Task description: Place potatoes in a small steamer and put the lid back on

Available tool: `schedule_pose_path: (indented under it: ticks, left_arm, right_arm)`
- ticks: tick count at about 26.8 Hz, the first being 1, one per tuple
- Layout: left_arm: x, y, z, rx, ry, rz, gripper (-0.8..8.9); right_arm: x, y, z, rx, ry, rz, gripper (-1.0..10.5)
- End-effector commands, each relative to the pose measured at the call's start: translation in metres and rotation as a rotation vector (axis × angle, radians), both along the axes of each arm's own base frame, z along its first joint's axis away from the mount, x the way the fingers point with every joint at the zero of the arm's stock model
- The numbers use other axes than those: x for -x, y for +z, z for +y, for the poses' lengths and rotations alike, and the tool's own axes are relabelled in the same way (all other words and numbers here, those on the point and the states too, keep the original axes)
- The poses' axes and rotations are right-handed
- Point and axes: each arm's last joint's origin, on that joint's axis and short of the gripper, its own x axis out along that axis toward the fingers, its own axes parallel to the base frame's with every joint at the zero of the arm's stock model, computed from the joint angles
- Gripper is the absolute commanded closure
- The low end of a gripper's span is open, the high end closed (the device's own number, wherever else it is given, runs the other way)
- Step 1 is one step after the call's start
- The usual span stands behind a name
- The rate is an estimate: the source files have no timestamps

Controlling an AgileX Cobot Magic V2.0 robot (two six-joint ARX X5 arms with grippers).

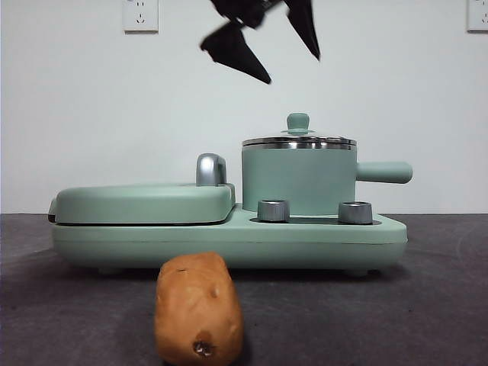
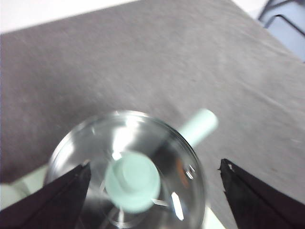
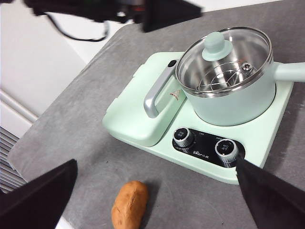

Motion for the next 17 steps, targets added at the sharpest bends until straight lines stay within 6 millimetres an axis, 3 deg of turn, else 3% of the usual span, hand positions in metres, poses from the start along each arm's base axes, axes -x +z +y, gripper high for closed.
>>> schedule_pose_path:
  ticks: [1,6,13,17]
  left_arm:
    - [-0.010,-0.005,-0.017,-0.029,0.004,-0.033,3.79]
    - [-0.021,-0.031,-0.026,-0.067,0.029,0.011,3.82]
    - [-0.022,-0.049,-0.034,-0.115,0.018,0.056,3.82]
    - [-0.023,-0.056,-0.036,-0.132,0.013,0.071,5.07]
  right_arm:
    - [0.001,0.004,0.000,-0.008,0.001,0.002,4.1]
    - [0.001,0.002,0.000,-0.007,0.001,0.022,4.1]
    - [0.001,0.002,0.000,-0.007,0.001,0.022,4.1]
    - [0.001,0.002,0.000,-0.007,0.001,0.022,4.1]
